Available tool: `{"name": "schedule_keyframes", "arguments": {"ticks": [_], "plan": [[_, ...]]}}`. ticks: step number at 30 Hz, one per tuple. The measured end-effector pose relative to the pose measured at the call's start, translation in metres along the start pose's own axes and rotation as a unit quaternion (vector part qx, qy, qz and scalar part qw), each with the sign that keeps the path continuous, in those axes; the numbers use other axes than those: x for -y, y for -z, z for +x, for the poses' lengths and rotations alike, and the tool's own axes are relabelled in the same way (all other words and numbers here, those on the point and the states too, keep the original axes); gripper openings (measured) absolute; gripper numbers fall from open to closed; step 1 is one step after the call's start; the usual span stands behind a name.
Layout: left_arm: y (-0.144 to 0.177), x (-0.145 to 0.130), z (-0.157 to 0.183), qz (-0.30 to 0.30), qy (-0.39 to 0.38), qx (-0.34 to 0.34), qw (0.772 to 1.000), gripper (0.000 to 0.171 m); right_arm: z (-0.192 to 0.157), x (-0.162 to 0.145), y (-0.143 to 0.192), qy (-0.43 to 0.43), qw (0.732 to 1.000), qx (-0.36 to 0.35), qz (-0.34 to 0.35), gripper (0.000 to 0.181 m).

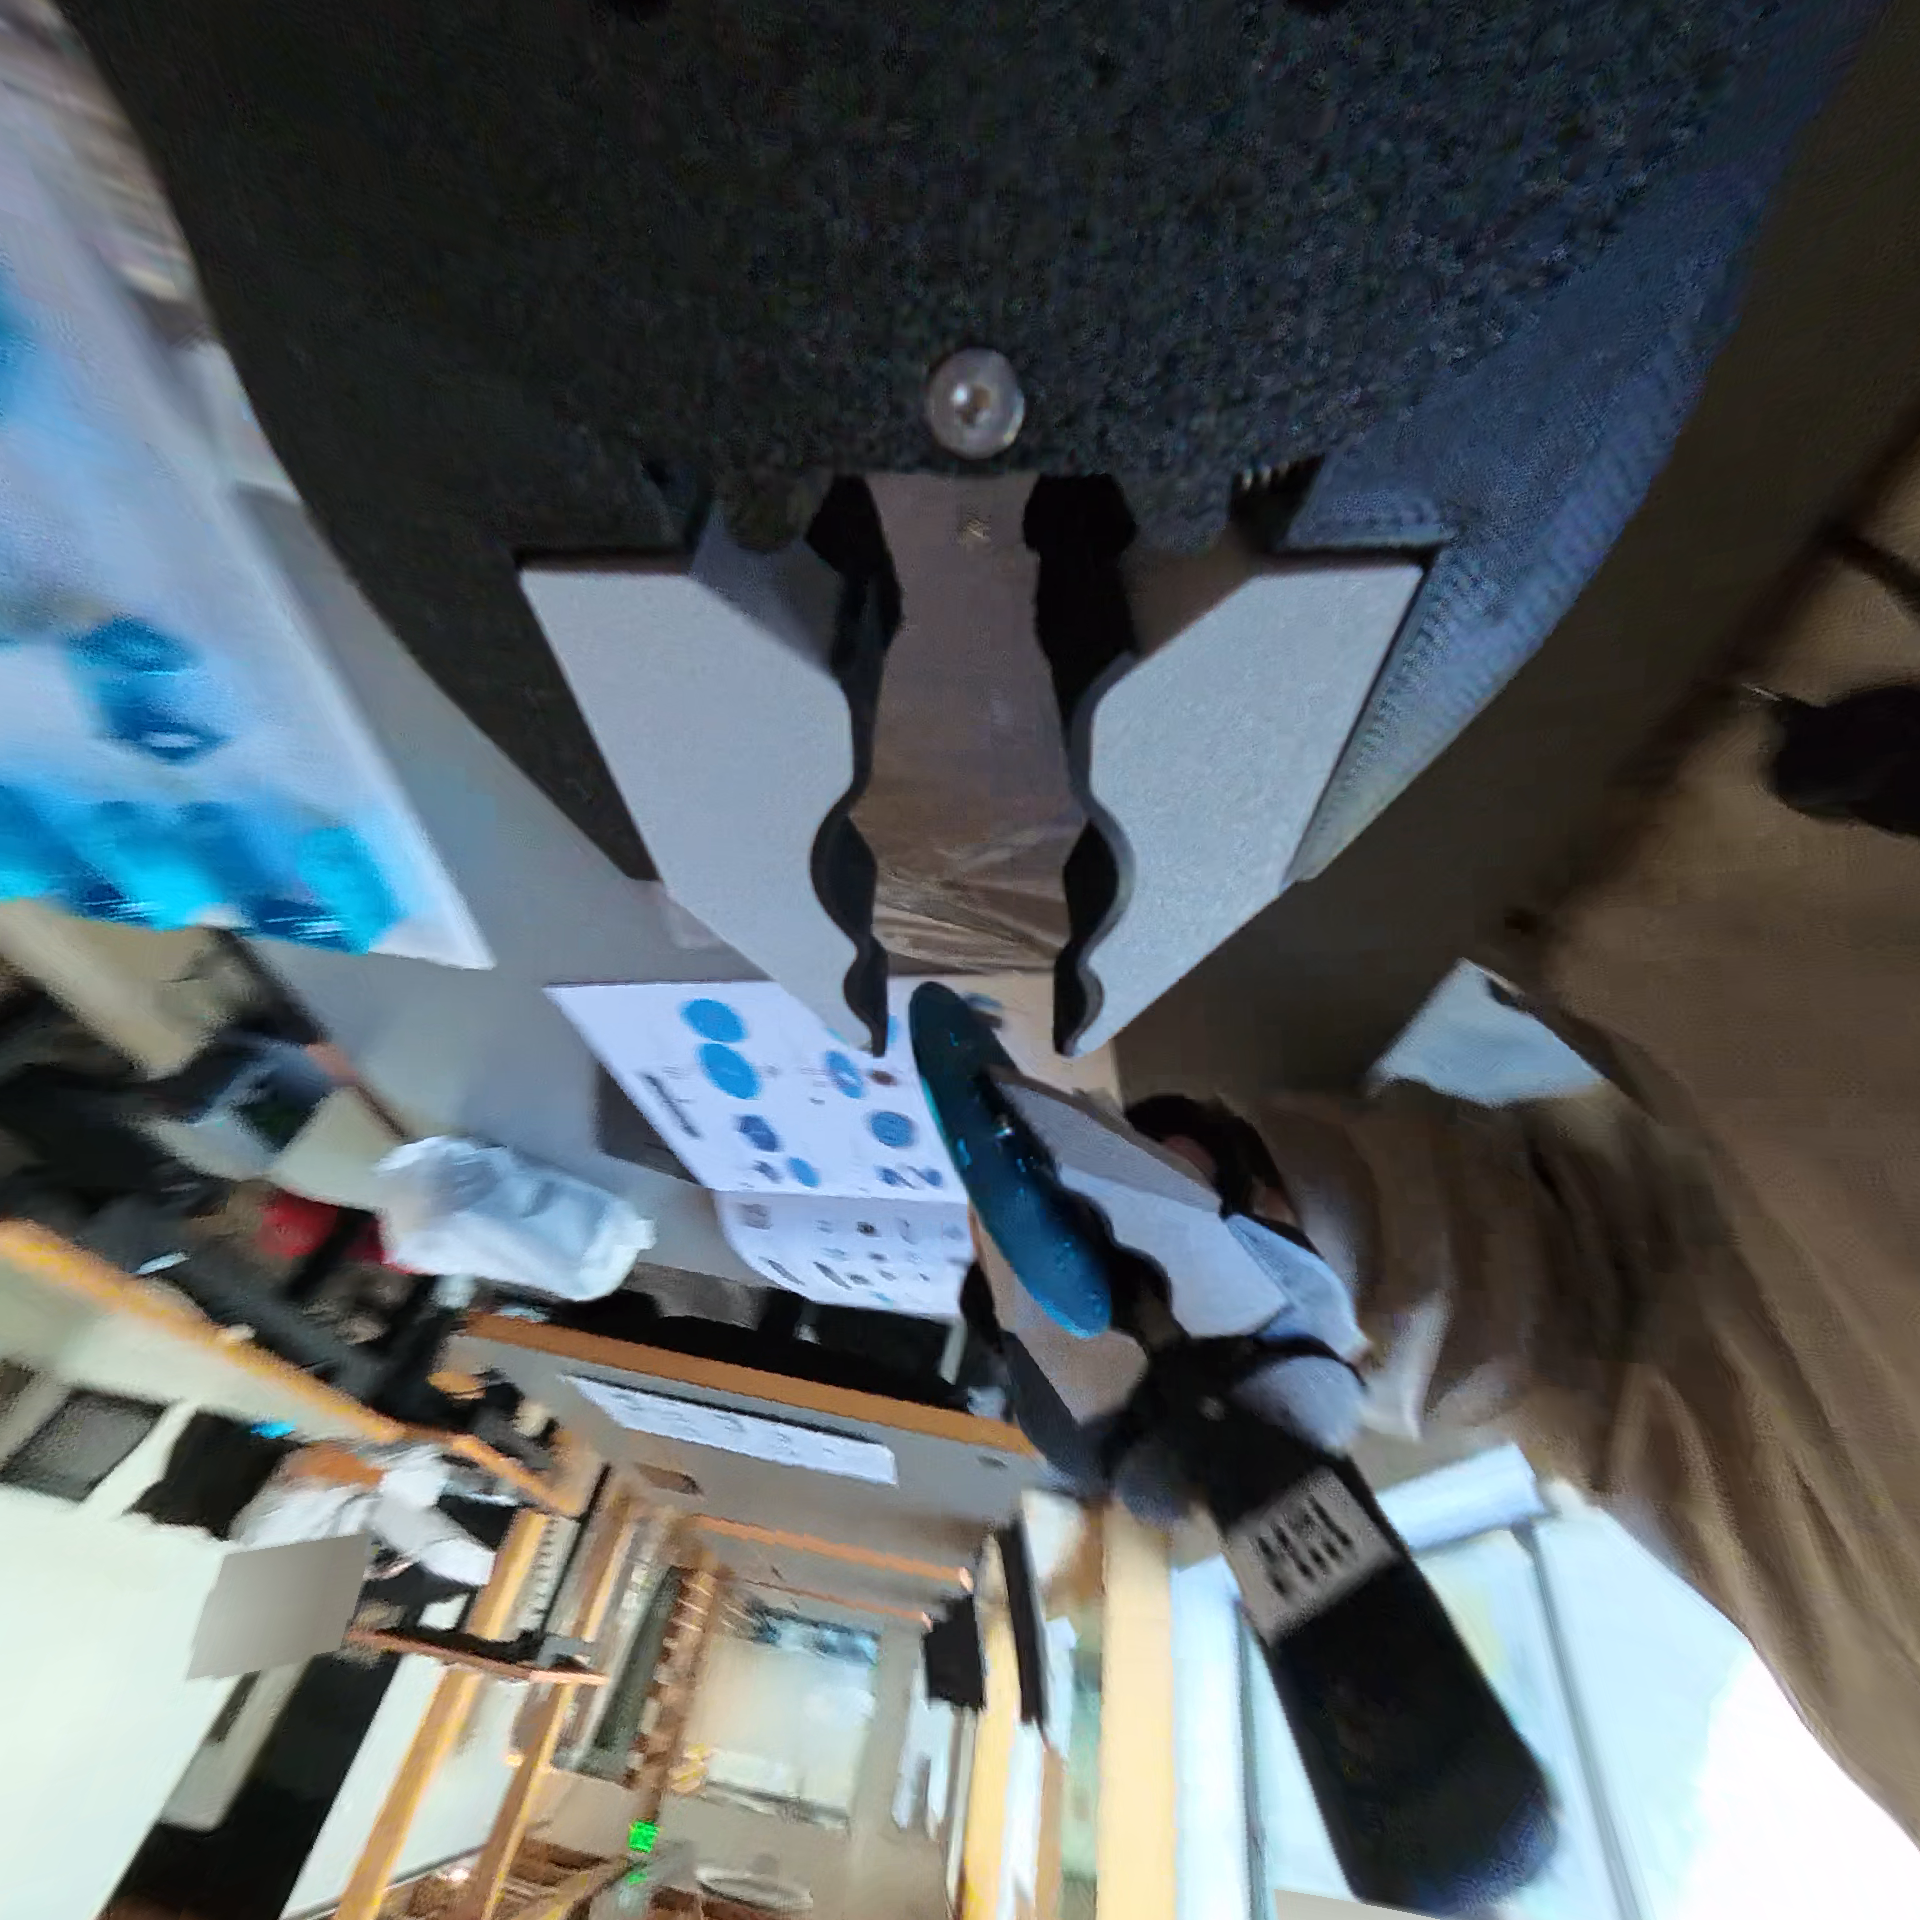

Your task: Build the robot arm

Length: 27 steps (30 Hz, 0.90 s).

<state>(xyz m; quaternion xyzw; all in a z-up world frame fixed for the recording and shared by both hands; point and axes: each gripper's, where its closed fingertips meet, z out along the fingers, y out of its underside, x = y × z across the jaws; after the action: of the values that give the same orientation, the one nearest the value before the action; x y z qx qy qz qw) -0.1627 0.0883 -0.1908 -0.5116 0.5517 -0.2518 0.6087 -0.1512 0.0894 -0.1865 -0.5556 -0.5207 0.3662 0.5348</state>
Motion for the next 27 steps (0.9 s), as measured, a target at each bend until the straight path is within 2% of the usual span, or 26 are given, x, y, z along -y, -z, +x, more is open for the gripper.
{"name": "schedule_keyframes", "arguments": {"ticks": [2,4,10,11,14,18,21,27], "plan": [[0.003,0.013,0.002,0.067,0.104,-0.031,0.992,0.001,-0.005,0.004,-0.003,-0.075,0.995,0.041,0.051,0.034],[0.004,0.021,0.007,0.108,0.159,-0.058,0.98,0.001,-0.009,0.009,-0.008,-0.109,0.989,0.061,0.084,0.032],[0.002,0.026,0.015,0.138,0.202,-0.091,0.965,0.001,-0.018,0.026,-0.008,-0.156,0.97,0.102,0.155,0.002],[0.001,0.026,0.016,0.139,0.205,-0.094,0.964,0.001,-0.019,0.027,-0.008,-0.162,0.968,0.109,0.16,0.002],[0.001,0.028,0.016,0.135,0.203,-0.095,0.965,0.001,-0.02,0.027,-0.006,-0.153,0.969,0.115,0.156,0.001],[0.001,0.031,0.016,0.114,0.165,-0.093,0.975,0.001,-0.019,0.028,-0.005,-0.073,0.986,0.073,0.131,0.004],[0.0,0.037,0.019,0.09,0.126,-0.102,0.983,0.001,-0.024,0.031,0.0,-0.04,0.991,0.086,0.099,0.003],[-0.002,0.057,0.025,0.072,0.078,-0.115,0.988,0.002,-0.034,0.047,0.014,0.017,0.99,0.091,0.103,0.0]]}}
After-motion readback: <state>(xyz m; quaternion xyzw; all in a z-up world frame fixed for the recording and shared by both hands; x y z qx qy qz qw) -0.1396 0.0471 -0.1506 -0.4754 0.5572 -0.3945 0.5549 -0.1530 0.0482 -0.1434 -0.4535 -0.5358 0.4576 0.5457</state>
